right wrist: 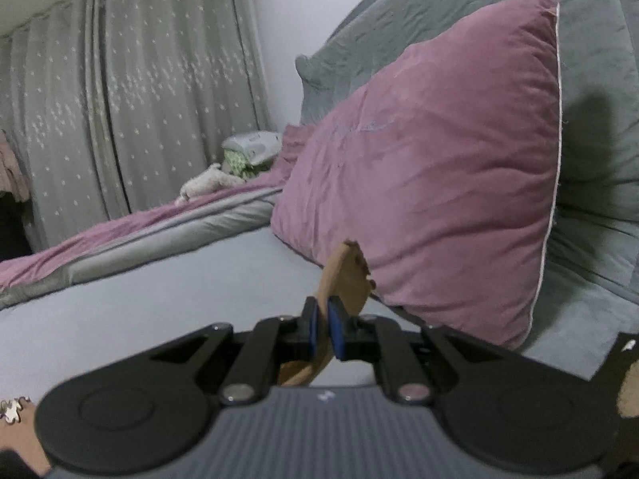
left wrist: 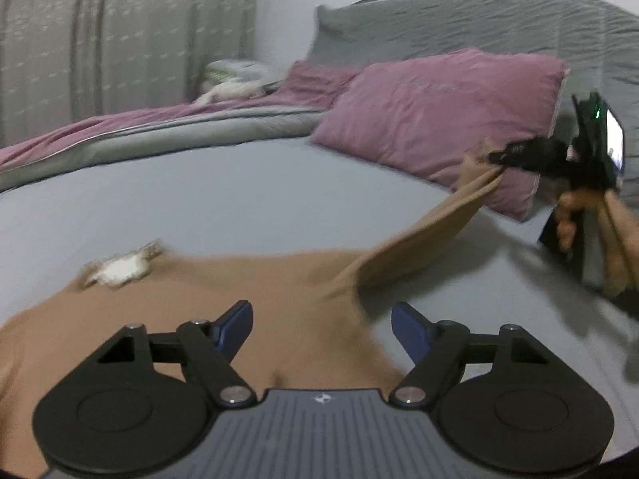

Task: Fold clothes
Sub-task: 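Pull the sleeve outward away from the sweater body with the right gripper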

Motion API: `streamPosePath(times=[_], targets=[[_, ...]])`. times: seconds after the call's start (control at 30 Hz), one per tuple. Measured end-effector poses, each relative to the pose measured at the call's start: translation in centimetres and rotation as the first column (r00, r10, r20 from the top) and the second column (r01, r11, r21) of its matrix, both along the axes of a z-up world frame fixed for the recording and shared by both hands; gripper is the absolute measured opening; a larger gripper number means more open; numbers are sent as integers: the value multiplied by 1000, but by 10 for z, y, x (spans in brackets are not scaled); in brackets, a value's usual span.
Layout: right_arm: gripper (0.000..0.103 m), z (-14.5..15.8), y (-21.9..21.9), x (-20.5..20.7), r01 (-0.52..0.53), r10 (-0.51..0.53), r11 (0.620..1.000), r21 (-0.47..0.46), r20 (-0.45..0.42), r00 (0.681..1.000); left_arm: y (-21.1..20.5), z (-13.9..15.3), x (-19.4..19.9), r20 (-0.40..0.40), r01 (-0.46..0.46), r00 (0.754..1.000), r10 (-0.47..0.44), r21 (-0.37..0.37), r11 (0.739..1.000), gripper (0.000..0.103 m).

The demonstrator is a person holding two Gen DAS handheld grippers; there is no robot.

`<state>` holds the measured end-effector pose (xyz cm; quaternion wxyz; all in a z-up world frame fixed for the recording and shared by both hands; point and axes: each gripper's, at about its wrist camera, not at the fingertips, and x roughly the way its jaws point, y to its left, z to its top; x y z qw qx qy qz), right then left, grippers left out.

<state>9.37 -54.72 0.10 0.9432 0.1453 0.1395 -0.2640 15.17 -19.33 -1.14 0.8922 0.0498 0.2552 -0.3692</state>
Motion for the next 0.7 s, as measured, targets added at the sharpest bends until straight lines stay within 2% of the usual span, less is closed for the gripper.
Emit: streamPosePath(times=[0.23, 0.37, 0.47, 0.57, 0.6, 0.7], targets=[[8, -28, -15, -6, -4, 5, 1000, -21, 15, 1000, -53, -25, 31, -89, 132, 987, -136, -52, 990, 72], [8, -47, -18, -10, -8, 7, 1000, -22, -53, 999, -77, -41, 31, -170, 233, 958, -231, -9, 973, 68], [8, -59, -20, -9, -4, 0, 1000, -30, -135, 991, -89, -42, 28, -169, 318, 937, -305, 55, 946, 68], [8, -67, -21, -7, -2, -3, 1000, -22, -218, 976, -92, -32, 38, -209, 368, 912, -352, 39, 929, 68], [8, -68, -20, -7, -10, 5, 1000, -22, -242, 970, -92, -27, 42, -212, 366, 912, -352, 31, 930, 68], [8, -66, -21, -9, -32, 27, 999, -14, -290, 957, -90, -15, 56, -173, 308, 939, -298, 34, 951, 68]])
